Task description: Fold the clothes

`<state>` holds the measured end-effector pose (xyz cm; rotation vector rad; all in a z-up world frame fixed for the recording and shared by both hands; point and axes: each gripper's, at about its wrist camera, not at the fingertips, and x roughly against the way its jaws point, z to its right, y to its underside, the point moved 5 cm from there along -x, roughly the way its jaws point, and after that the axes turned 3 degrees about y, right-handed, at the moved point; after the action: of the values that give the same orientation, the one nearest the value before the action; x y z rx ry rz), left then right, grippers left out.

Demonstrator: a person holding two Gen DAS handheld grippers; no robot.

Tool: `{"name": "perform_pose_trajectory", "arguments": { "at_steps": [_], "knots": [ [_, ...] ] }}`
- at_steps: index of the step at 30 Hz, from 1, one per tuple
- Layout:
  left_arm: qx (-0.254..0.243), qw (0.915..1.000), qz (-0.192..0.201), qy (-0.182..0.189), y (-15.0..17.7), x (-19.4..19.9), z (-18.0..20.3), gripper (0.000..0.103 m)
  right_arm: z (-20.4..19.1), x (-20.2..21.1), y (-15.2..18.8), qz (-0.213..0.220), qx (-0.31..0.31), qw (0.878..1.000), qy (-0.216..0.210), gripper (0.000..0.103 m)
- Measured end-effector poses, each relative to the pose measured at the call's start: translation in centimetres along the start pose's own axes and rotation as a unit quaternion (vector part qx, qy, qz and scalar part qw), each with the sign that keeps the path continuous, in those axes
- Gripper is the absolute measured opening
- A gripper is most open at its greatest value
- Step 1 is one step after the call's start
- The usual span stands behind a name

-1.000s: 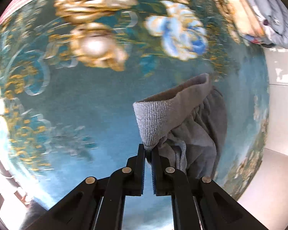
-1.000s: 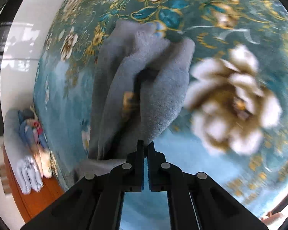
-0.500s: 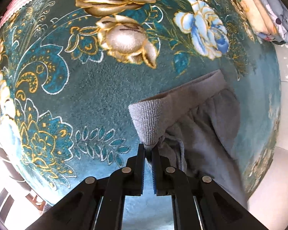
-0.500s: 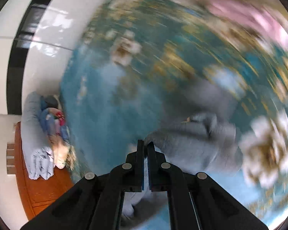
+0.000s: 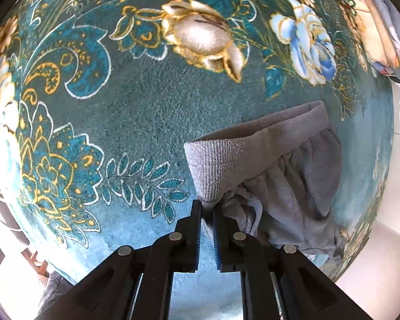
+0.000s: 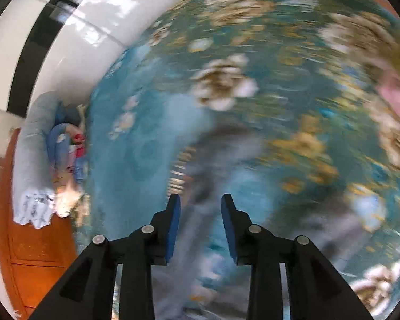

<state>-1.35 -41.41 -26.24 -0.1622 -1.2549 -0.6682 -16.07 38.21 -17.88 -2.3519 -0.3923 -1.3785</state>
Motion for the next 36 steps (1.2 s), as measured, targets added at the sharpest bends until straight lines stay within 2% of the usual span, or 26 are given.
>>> {"name": "perform_pose_trajectory", "arguments": {
  "at_steps": [2,4,6,8,12,15,16,17,18,20,27,29,31,35,36],
  "knots": [
    [0.005,1.0,-0.001,-0.005,0.2,-0.3,0.0,0.01,6.5,-0.2,2.6,-0.027,-0.049,0.997,0.053,0.034],
    [0.006,0.9999,0.0,-0.012,0.3,-0.3,0.1,0.01,12.6,-1.2,5.7,-0.062,-0.123,0.987,0.087,0.036],
    [0.004,0.9999,0.002,-0.016,0.3,-0.2,0.2,0.01,16.3,-2.1,8.4,-0.084,-0.192,0.975,0.076,0.037],
    [-0.001,0.9998,0.003,-0.021,0.3,0.0,0.4,0.01,17.5,-2.9,10.0,-0.09,-0.226,0.969,0.051,0.037],
    [-0.007,0.9996,0.006,-0.026,0.5,0.3,0.5,0.01,17.0,-4.8,11.1,-0.1,-0.219,0.97,0.042,0.037],
    [-0.011,0.9995,0.009,-0.027,0.7,0.6,0.6,0.011,16.8,-6.1,11.4,-0.103,-0.238,0.965,0.032,0.034],
    [-0.012,0.9996,0.009,-0.026,0.7,0.7,0.6,0.011,16.8,-6.3,11.5,-0.102,-0.244,0.964,0.029,0.03],
    [-0.011,0.9996,0.009,-0.025,0.7,0.8,0.6,0.011,16.8,-6.5,11.6,-0.1,-0.251,0.962,0.027,0.008],
    [-0.01,0.9996,0.009,-0.024,0.7,0.9,0.5,0.011,16.6,-6.5,11.6,-0.097,-0.256,0.962,0.017,0.001],
    [-0.008,0.9997,0.008,-0.021,0.7,1.0,0.3,0.011,16.3,-5.6,11.6,-0.087,-0.258,0.962,-0.002,0.001],
    [0.007,0.9999,0.0,-0.007,0.4,1.3,-1.1,0.011,14.2,2.6,11.4,-0.031,-0.225,0.973,-0.048,0.001],
    [0.007,0.9999,-0.002,-0.01,0.2,1.1,-1.3,0.011,11.9,4.5,10.5,-0.013,-0.186,0.982,-0.034,0.001],
    [0.01,0.9999,-0.003,-0.01,0.1,1.0,-1.3,0.011,8.8,3.5,8.0,-0.012,-0.158,0.987,-0.033,0.001],
    [0.014,0.9999,-0.004,-0.005,0.1,1.3,-1.5,0.011,3.0,-3.3,2.2,-0.018,-0.087,0.995,0.039,0.003],
    [0.016,0.9998,-0.006,-0.003,0.0,1.4,-1.6,0.011,2.3,-5.2,1.5,-0.036,-0.085,0.995,0.045,0.004]
  ]
}}
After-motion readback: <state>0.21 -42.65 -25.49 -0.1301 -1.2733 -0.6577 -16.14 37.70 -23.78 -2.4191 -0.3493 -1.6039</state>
